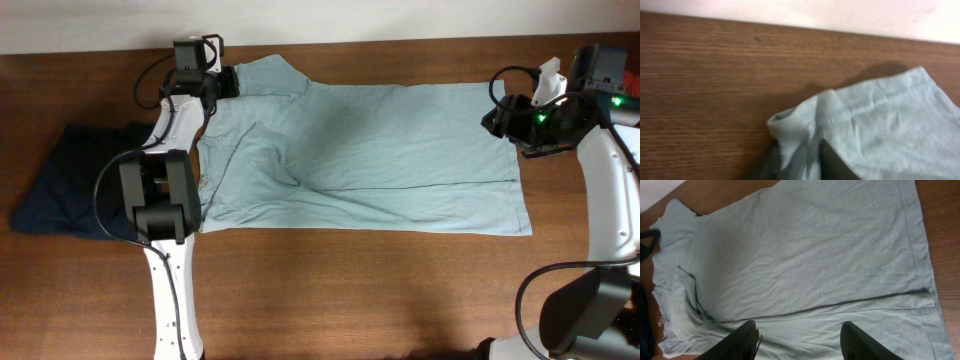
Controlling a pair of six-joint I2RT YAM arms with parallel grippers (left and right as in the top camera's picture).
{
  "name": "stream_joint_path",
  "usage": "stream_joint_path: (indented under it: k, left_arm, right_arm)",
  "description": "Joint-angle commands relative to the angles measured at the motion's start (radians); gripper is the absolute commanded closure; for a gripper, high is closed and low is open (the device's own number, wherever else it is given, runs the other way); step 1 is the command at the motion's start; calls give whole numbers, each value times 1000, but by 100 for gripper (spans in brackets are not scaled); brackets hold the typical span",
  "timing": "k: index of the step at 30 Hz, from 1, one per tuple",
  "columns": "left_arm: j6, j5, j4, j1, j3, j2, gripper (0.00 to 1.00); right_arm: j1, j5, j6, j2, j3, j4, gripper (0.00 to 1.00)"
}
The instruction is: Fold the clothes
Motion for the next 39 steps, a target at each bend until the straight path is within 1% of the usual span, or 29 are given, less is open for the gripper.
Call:
stream_joint_path:
  k: [1,3,4,6,7,8,10,16,21,25,27,32,39]
  left_arm:
    - [-3,60,-37,3,40,32,87]
    - [1,66,-79,3,84,32,98]
    - [9,67,-105,3,110,31,100]
    - [32,69,-167,3,176,30,100]
    - [38,69,-243,3,250,28,100]
    - [43,69,-283,3,291,27,100]
    - [64,68,-363,3,382,26,100]
    - [95,69,-568,0,576,26,100]
    - [109,69,-703,-13,603,24,100]
    - [119,71,-793,-28,603,24,100]
    - [141,81,-835,-39,604,20,100]
    - [174,80,-952,-52,604,-14,100]
    - [174,80,-1029,-52,604,-66,100]
  right_arm:
    - [9,13,-11,2,-5,3,42]
    - [9,13,-11,2,-5,5,42]
    - [9,13,-11,2,-5,7,42]
    - [9,30,-11,2,-5,22,42]
    - [9,63,-11,2,-5,50,41]
    - [9,87,-11,3,-5,71,40]
    - [6,129,-11,3,-5,127,35]
    - [5,163,-7,18,-5,317,35]
    - [4,162,-7,84,-5,410,36]
    - [-10,162,-2,182,-5,499,35]
    - [-32,155,42,226,-3,537,35]
    - [-91,75,101,301,-3,615,35]
    - [-144,37,151,371,-3,706,35]
